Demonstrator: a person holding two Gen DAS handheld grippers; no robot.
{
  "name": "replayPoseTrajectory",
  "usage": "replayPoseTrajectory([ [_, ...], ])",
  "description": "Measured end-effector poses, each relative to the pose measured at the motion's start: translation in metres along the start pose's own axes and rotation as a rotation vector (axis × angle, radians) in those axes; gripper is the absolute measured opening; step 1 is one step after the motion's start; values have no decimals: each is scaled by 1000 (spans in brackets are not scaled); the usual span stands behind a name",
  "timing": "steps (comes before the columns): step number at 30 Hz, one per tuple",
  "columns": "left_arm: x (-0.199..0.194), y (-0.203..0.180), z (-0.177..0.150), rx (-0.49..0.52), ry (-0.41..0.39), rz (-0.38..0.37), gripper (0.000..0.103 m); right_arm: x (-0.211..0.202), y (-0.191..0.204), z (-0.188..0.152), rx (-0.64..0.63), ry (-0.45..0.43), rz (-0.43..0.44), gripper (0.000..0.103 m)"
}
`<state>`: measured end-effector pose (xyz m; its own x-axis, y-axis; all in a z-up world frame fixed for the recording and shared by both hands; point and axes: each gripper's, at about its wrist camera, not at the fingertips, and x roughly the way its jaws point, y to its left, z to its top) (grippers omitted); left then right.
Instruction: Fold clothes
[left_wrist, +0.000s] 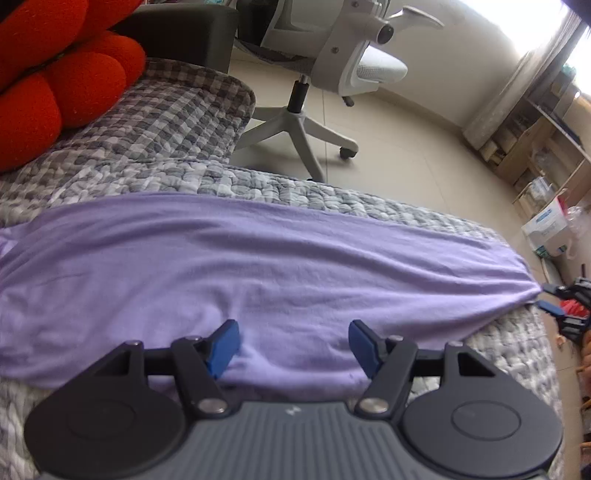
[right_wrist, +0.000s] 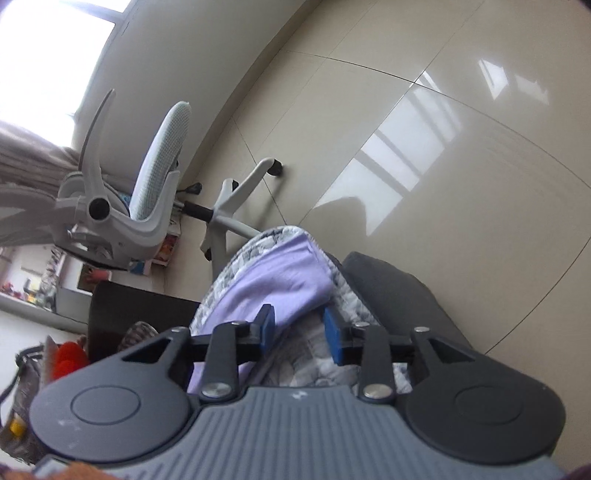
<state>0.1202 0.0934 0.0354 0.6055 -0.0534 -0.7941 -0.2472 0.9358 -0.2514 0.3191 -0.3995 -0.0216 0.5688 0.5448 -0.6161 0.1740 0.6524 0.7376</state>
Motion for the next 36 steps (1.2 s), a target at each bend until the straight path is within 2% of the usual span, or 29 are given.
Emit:
replayPoseTrajectory([
  [3,-11,3,-5,-5,-13,-7,67,-2,20,-8,-118,13,-39,34],
  [5,-16,8,-5,-20,-20,-5,67,-9,45,-22,-324,-9,-71,34],
  [9,-25,17,-6,-49,-34,1,67,-11,80,-65,-620,83,-19,34],
  [13,-34,29,-7,-69,-48,14,67,-12,120,-128,-968,169,-13,34],
  [19,-47,47,-14,-53,-77,6,67,3,174,-252,-1299,249,52,34],
  [25,-53,66,-19,-65,-93,-7,67,27,208,-324,-1333,278,137,34],
  [27,-55,72,-19,-61,-99,-11,67,44,211,-336,-1286,314,95,35],
  [28,-56,75,-19,-60,-102,-13,67,48,214,-342,-1283,292,91,37],
  [32,-61,86,-17,-86,-122,-28,67,65,229,-350,-1268,226,54,35],
  [36,-56,94,-16,-102,-116,21,65,69,235,-356,-1297,140,53,35],
])
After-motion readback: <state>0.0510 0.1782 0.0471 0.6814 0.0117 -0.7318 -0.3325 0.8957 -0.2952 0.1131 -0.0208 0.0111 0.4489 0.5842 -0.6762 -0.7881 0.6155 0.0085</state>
